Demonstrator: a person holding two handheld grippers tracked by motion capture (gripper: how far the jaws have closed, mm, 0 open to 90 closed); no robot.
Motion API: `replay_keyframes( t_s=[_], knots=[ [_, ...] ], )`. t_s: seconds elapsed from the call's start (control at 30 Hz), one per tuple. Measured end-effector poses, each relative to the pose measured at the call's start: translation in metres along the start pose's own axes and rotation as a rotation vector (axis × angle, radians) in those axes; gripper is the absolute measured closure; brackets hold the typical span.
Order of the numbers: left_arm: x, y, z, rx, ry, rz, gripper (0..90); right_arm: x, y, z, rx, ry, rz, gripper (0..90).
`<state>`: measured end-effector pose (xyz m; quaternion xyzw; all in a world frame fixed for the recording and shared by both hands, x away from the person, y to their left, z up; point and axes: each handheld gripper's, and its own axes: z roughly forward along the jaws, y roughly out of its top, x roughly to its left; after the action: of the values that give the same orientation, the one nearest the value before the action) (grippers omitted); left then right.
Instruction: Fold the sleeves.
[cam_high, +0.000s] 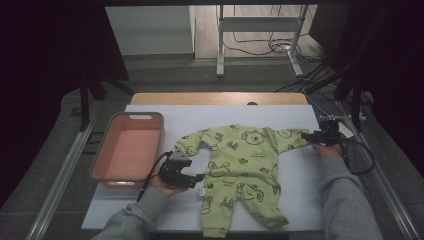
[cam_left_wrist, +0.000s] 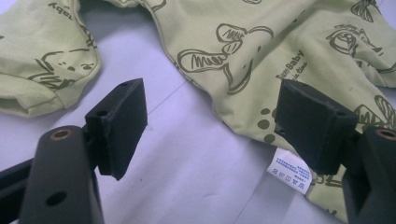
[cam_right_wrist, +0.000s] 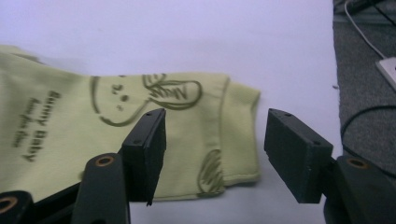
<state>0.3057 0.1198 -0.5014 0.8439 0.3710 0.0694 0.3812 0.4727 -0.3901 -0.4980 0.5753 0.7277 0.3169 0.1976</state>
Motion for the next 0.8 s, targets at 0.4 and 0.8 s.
replay_keyframes(
  t_s=[0.4, 0.8],
  knots=[
    [0.000, -0.001, 0.002, 0.008, -0.007, 0.008, 25.5, -0.001, -0.007, 0.003, 0.045, -0.048, 0.014, 65.6],
    [0.001, 0.000, 0.003, 0.008, -0.011, 0.012, 25.7, -0.004, -0.017, -0.018, 0.001, -0.091, 0.035, 78.4]
  ],
)
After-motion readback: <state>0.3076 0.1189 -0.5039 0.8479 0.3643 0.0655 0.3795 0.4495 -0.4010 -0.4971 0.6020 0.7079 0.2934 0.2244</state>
